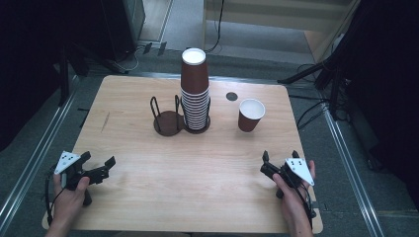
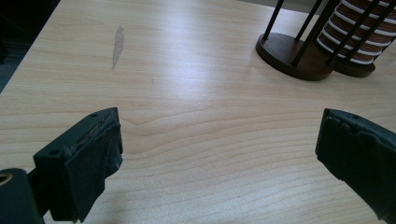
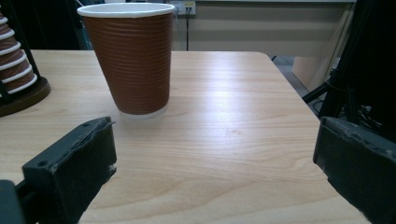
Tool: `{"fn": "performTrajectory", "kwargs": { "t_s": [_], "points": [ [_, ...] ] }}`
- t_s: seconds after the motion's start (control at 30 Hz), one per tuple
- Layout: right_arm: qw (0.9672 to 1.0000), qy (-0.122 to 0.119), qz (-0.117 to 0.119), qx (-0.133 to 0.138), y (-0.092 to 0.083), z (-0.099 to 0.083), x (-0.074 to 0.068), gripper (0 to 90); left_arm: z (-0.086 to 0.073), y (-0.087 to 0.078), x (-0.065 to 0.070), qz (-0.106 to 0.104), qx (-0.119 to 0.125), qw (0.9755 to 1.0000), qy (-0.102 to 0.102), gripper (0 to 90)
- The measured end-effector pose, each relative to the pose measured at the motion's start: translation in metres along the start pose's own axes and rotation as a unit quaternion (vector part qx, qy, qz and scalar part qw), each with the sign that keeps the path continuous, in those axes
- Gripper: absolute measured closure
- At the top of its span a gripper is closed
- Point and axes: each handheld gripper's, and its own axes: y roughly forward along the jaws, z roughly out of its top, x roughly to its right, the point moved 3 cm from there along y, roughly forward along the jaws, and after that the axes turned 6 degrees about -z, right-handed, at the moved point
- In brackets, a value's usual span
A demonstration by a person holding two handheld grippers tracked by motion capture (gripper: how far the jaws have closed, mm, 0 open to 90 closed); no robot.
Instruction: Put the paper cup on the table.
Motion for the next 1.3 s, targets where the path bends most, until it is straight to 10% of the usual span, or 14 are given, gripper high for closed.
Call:
{"fn": "performTrajectory", "kwargs": {
  "t_s": [1.3],
  "points": [
    [0.9991, -0.004, -0.042, -0.008, -0.042, -0.010, 0.054, 0.0, 0.000, 0.000, -0.001, 0.000, -0.004, 1.0000, 0.000, 1.1]
  ]
}}
